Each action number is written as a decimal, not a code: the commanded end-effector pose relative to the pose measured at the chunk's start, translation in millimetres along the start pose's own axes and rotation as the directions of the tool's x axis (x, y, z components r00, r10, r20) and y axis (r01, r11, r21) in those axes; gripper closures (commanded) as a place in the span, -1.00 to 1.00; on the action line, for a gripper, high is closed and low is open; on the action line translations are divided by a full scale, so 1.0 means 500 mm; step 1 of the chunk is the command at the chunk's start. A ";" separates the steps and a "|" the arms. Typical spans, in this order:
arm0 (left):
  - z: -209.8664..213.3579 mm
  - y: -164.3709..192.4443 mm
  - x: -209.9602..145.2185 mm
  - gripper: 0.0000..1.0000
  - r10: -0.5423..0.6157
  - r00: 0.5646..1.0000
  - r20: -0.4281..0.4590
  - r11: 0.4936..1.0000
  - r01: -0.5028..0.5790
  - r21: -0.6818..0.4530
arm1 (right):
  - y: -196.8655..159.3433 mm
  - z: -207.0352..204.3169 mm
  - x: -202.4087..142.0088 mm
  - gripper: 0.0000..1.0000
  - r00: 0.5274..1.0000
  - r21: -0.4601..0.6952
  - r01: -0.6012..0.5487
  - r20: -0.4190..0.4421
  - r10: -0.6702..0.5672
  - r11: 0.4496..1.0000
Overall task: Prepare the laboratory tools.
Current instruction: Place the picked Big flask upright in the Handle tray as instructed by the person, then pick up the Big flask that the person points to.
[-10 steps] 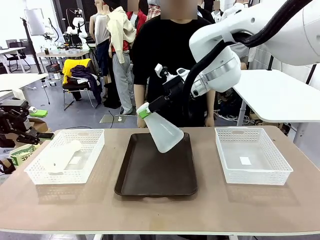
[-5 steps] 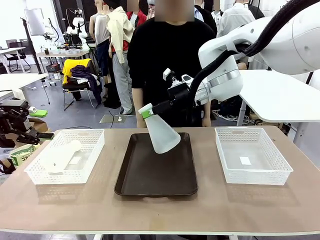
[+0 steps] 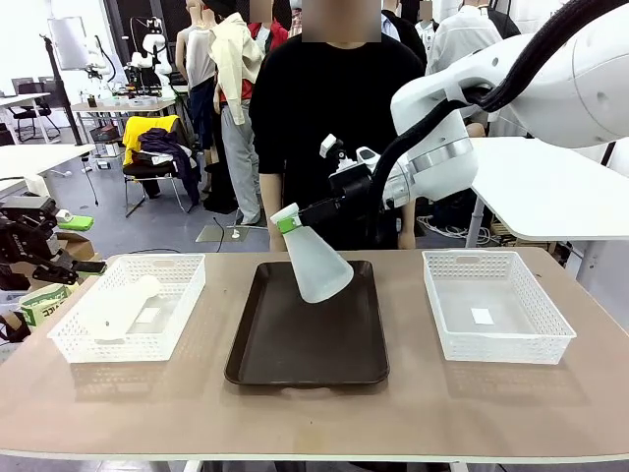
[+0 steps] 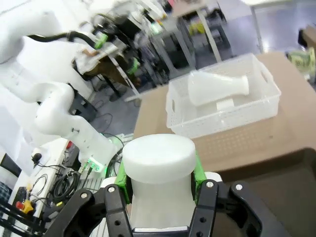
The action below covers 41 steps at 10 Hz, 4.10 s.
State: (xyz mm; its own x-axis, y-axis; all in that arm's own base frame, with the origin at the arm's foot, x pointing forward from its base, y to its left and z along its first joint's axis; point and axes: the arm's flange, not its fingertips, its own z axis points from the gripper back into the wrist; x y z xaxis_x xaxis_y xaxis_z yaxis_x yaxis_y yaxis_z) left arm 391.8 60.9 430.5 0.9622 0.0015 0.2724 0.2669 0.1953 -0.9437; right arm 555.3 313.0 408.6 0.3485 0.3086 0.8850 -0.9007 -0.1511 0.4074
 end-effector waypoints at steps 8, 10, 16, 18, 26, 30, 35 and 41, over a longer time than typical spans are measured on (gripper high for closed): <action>-0.001 -0.002 -0.003 -1.00 -0.015 1.000 0.012 1.000 0.015 0.001 | -0.165 0.021 -0.074 1.00 0.850 -0.053 -0.415 0.334 0.407 0.908; -0.001 -0.002 -0.003 -1.00 -0.015 1.000 0.012 1.000 0.015 0.001 | -0.202 -0.004 -0.096 1.00 0.810 -0.062 -0.420 0.425 0.405 0.905; -0.001 -0.002 -0.003 -1.00 -0.015 1.000 0.012 1.000 0.015 0.001 | -0.263 -0.029 -0.147 1.00 0.859 -0.087 -0.331 0.384 0.338 0.940; -0.001 -0.002 -0.003 -1.00 -0.015 1.000 0.012 1.000 0.015 0.001 | -0.270 -0.034 -0.151 1.00 0.877 -0.094 -0.316 0.351 0.329 0.944; -0.001 -0.002 -0.003 -1.00 -0.015 1.000 0.012 1.000 0.015 0.001 | -0.267 -0.028 -0.169 -0.60 0.896 -0.108 -0.270 0.337 0.290 0.957; -0.001 -0.002 -0.003 -1.00 -0.015 1.000 0.012 1.000 0.015 0.001 | -0.250 -0.019 -0.168 -1.00 0.934 -0.136 -0.214 0.261 0.244 0.967; -0.001 -0.002 -0.003 -1.00 -0.015 1.000 0.012 1.000 0.015 0.001 | -0.252 -0.015 -0.154 -1.00 0.930 -0.142 -0.223 0.264 0.254 0.964; -0.001 -0.002 -0.003 -1.00 -0.015 1.000 0.012 1.000 0.015 0.001 | -0.252 -0.015 -0.154 -1.00 0.930 -0.142 -0.223 0.264 0.254 0.964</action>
State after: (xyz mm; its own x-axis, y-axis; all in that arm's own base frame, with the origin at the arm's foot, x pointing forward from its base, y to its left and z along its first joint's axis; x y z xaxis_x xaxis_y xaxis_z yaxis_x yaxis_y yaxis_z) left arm 391.7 60.9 430.6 0.9621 0.0016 0.2727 0.2671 0.1956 -0.9436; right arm 636.9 314.3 286.3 0.1730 0.0126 0.9848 -0.9820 -0.0745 0.1735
